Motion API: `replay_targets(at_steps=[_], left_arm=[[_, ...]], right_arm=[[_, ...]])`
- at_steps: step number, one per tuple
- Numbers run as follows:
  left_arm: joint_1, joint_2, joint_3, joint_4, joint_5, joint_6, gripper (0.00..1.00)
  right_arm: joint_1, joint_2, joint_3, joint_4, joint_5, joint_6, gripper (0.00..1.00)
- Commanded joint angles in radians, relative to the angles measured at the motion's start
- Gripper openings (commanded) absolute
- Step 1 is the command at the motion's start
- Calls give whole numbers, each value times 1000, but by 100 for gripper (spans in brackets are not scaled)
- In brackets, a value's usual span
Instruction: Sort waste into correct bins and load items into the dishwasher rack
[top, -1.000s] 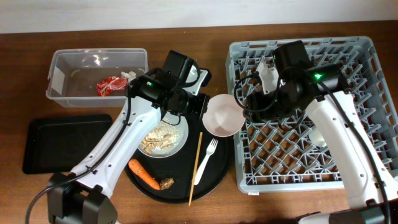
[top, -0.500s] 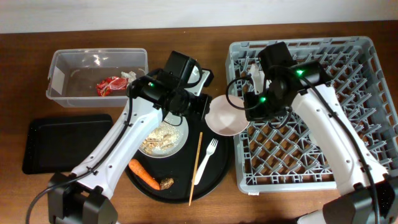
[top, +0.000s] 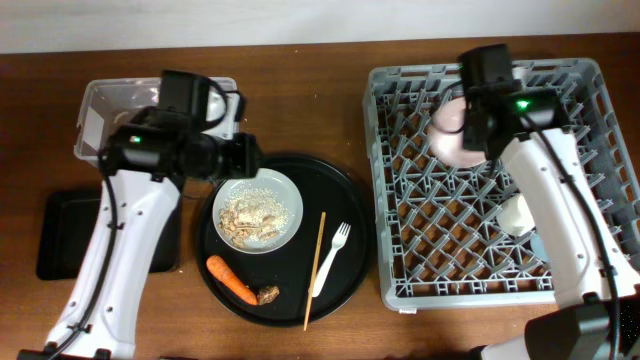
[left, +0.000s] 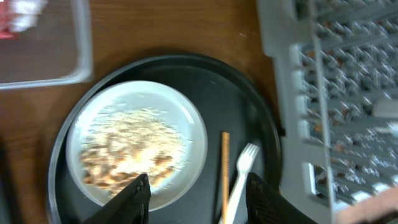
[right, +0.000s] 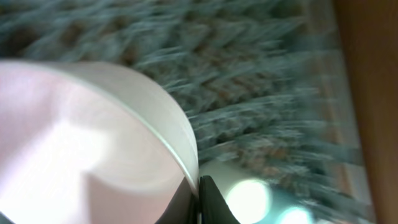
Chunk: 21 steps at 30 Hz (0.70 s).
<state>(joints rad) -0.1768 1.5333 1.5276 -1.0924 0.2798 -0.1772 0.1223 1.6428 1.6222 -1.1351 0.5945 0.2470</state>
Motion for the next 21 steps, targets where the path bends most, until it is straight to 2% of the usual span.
replay_targets(at_steps=[1,3,6,10,11,13,16,17,18,19,21], left_arm=[[26,-5,7,1,-11,6,49],[25,-5,7,3,-11,6,49],[25,-5,7,3,-11,6,49],[25,-5,7,7,-11,6,49],[25,-5,7,7,-11,6,49],[25,-5,7,7,-11,6,49],[25,-5,7,6,-11,6,49],[25,-5,7,6,-11,6,49],[25,-5,7,6,-11,6,49],[25,-5,7,6,-11,6,49],[25,-5,7,6,-11,6,49]], right_arm=[[-59,-15,28,99,488,125,4],[-113,46,27,188,610,121,4],[-149,198,27,267,704,37,4],[-83,396,27,293,716,-11,4],[-57,422,27,288,696,-11,7],[-10,444,27,248,584,-11,35],[60,444,24,186,373,-8,52],[78,444,24,166,362,-3,64],[92,444,24,151,362,-3,84],[104,443,26,133,362,-3,99],[118,417,33,70,362,49,99]])
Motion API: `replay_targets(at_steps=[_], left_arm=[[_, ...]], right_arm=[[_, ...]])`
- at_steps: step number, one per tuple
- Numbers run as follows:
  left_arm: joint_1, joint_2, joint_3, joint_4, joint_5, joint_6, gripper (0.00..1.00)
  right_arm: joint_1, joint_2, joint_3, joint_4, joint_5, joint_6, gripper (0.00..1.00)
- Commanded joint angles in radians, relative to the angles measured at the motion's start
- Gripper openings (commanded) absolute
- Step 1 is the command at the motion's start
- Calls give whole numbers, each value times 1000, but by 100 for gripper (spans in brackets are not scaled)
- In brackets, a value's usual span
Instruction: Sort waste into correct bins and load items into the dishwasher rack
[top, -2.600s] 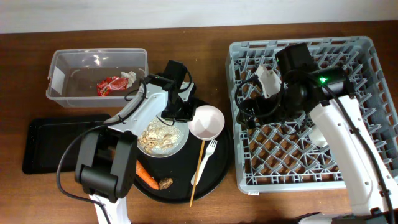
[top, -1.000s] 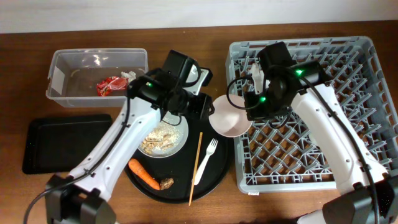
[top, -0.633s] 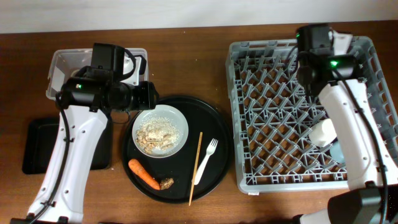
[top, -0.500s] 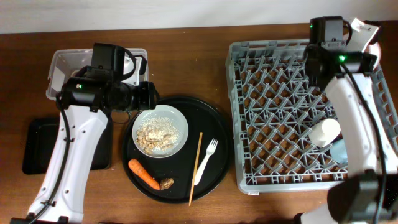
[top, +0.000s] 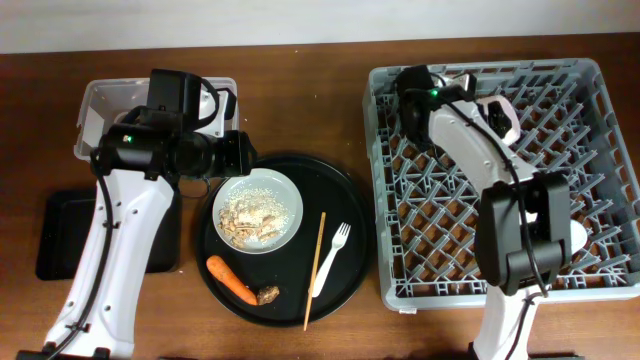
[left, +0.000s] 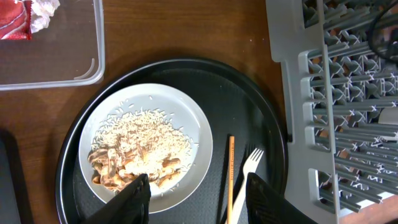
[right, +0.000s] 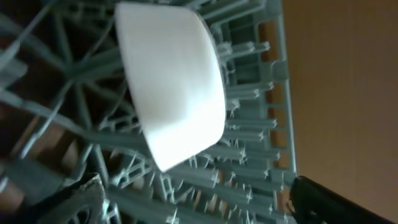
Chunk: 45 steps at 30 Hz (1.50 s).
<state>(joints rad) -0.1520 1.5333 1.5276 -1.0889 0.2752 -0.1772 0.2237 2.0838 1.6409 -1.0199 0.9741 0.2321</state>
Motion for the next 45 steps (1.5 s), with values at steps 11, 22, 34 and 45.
replay_targets(at_steps=[11,22,34,45], left_arm=[[0,-4,2,-61,-15,7,57],[32,-4,-11,-262,-391,-123,87],[96,-4,-89,-231,-385,-121,92],[96,-4,-89,-228,-385,-121,92]], right_arm=[[-266,-521,16,-338,-1008,-20,99],[264,-450,-34,-378,-1172,151,99],[615,-42,-58,-177,-1134,491,75],[628,-13,-251,-13,-1132,589,31]])
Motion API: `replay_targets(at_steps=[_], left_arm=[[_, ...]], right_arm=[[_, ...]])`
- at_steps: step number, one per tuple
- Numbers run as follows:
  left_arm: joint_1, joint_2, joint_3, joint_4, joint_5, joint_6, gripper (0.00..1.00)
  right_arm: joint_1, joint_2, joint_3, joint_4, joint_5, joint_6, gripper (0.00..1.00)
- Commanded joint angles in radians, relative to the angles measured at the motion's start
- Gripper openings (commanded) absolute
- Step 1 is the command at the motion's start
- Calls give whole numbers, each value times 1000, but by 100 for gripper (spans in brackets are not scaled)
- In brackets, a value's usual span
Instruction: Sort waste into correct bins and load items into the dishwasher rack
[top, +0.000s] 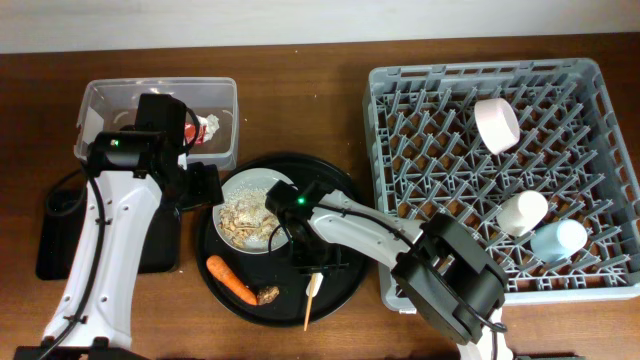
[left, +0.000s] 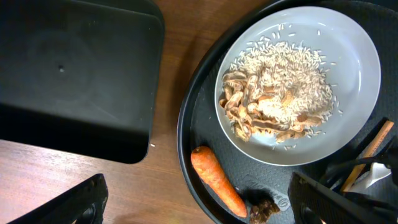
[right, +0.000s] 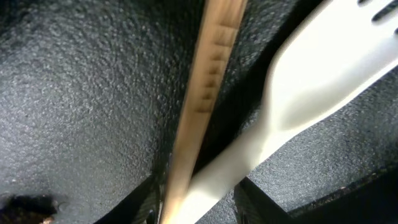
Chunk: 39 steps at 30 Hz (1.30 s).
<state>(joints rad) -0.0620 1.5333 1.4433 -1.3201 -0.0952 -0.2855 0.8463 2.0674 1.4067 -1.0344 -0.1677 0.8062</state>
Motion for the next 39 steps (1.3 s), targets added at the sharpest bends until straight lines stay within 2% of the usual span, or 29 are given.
replay_targets(at_steps=[1,4,6,13,18,20,23,29,34,39], left_arm=[[6,-4,-5,3,-14,-13,93],[6,-4,-5,3,-14,-13,93],[6,-4,-5,3,-14,-13,92],[6,-4,-5,5,-14,-13,93],[6,-4,-5,7,-14,-13,92],[6,-4,-5,7,-15,-13,92],[6,-4,-5,10,-14,-13,92],[6,-4,-5,10,-14,-13,93],[6,-4,-5,10,-14,-13,92],[6,-4,-5,11,-14,-13,92]], right_arm=[[5,4,-17,-4,10,15,27],[2,3,-17,-17,21,15,7],[2,3,-15,-20,22,14,4],[-23,-127,-13,-67,107,13,4],[-79,-267,-13,-109,135,-64,4],[-138,-335,-13,-150,135,-120,4],[-292,-415,-13,-222,134,-289,4],[-550,-421,-13,-243,89,-568,4],[-563,-402,-14,-203,41,-592,4],[-563,-350,-14,-184,-16,-557,4]])
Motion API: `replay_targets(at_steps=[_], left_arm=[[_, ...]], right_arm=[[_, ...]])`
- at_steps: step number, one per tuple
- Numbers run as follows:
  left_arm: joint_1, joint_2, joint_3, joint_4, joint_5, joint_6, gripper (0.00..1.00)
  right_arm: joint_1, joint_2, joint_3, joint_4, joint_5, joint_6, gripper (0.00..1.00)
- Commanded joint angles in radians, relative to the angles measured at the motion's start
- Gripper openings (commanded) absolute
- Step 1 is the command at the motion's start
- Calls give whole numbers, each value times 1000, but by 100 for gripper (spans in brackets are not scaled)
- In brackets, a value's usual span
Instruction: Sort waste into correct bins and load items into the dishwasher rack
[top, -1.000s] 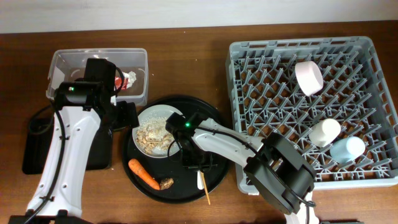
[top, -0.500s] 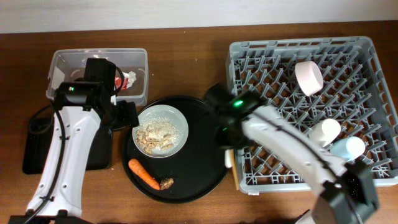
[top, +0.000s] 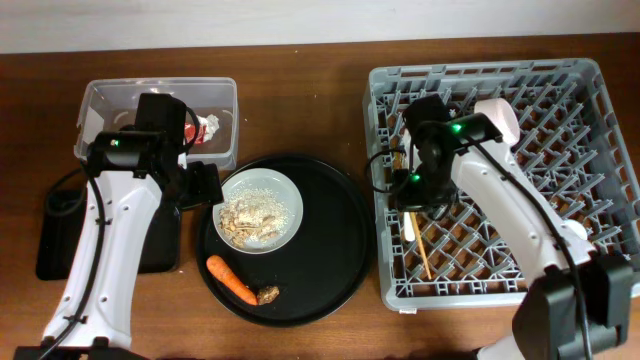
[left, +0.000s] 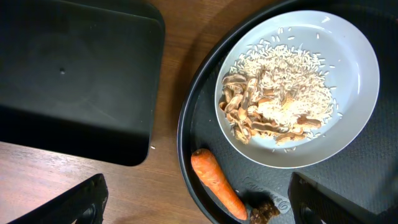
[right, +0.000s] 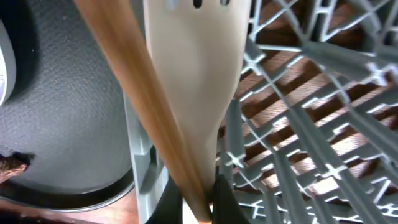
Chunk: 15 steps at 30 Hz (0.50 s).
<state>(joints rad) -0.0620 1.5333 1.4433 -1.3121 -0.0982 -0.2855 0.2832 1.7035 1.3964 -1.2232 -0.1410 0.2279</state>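
My right gripper (top: 413, 192) is over the left part of the grey dishwasher rack (top: 580, 80), shut on a wooden chopstick (right: 140, 106) and a white plastic fork (right: 189, 56) together. Their lower ends, the chopstick (top: 425, 255) and the fork (top: 410, 226), hang among the rack's pegs. A white plate of rice and food scraps (top: 258, 212) sits on the round black tray (top: 340, 230), with a carrot (top: 232, 279) and a brown scrap (top: 268, 295) near the tray's front. My left gripper (top: 203, 185) hangs open at the tray's left edge, above the carrot (left: 214, 183).
A clear bin (top: 100, 100) with a red wrapper stands at the back left. A flat black bin (top: 60, 235) lies at the left, under my left arm. A pink cup (top: 497, 120) lies in the rack's far part.
My right gripper was down on the black tray at the chopstick and fork. It now holds both over the rack, and the tray no longer bears them. The left arm has not moved.
My right gripper held the pink cup over the rack, then stood open with the cup lying in the rack. Then it was at the chopstick and fork on the tray, and now holds them over the rack. My left gripper shifted from above the plate to the tray's left edge.
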Motion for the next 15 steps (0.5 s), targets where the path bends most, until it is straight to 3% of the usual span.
replay_targets(at_steps=[1,6,7,11,15], left_arm=[[6,-4,-5,3,-11,-13,92],[6,-4,-5,2,-11,-13,92],[6,-4,-5,2,-11,-13,92],[6,-4,-5,2,-11,-13,92],[6,-4,-5,2,-11,-13,92]], right_arm=[[0,16,-3,6,-43,51,4],[0,18,-3,8,-43,69,5],[0,18,-3,8,-43,69,9],[0,20,-3,8,-43,68,59],[0,20,-3,8,-43,69,63]])
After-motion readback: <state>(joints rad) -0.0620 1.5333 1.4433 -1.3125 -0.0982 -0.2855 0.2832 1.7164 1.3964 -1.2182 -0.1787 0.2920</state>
